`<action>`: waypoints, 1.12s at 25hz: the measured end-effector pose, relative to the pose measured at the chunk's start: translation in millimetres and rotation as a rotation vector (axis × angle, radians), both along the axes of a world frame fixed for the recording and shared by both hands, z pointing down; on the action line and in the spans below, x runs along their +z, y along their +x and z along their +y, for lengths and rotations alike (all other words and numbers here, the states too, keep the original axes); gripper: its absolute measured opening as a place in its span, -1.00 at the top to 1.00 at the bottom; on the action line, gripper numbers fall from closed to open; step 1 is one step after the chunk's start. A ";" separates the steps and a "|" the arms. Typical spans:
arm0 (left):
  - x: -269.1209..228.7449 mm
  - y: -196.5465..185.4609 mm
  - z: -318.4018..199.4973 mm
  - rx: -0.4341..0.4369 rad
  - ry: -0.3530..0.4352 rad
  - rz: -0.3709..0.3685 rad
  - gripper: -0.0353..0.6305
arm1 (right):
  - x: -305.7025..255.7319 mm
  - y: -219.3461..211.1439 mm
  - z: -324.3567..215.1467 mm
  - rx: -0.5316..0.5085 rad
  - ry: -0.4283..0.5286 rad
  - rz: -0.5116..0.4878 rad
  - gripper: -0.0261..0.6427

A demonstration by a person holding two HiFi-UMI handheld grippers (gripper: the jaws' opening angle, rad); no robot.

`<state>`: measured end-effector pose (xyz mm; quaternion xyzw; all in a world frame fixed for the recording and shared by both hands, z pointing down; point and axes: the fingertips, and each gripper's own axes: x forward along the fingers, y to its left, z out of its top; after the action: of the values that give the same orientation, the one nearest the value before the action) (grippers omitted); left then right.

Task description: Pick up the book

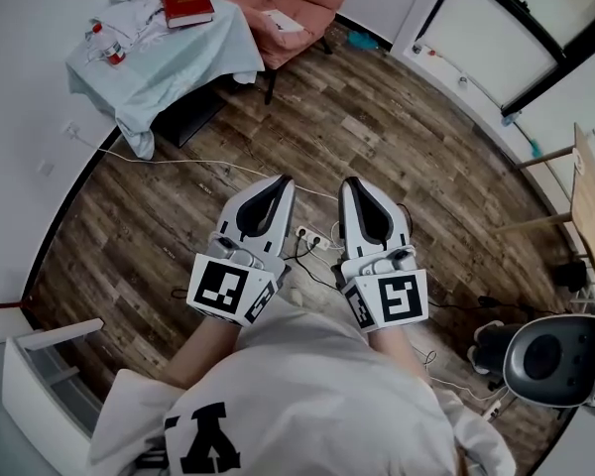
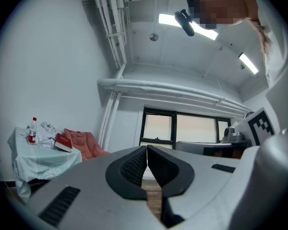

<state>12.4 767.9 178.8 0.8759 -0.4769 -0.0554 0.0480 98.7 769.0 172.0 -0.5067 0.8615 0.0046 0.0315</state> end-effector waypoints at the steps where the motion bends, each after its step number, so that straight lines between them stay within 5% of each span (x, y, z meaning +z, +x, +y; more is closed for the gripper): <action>1: -2.0 -1.5 -2.9 -0.009 0.001 0.008 0.88 | -0.6 -1.6 -2.0 -0.008 0.000 0.002 0.83; 13: 13.6 -10.4 -82.9 -0.005 -0.009 0.021 0.88 | 16.9 -15.2 -79.3 -0.015 -0.018 0.009 0.83; 28: -13.1 -67.2 -321.0 0.092 0.054 -0.023 0.88 | -2.9 -63.3 -314.7 0.113 0.011 -0.038 0.83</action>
<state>-54.8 446.9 165.8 0.8984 -0.4351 -0.0557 0.0215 35.4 454.2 169.1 -0.5544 0.8307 0.0015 0.0504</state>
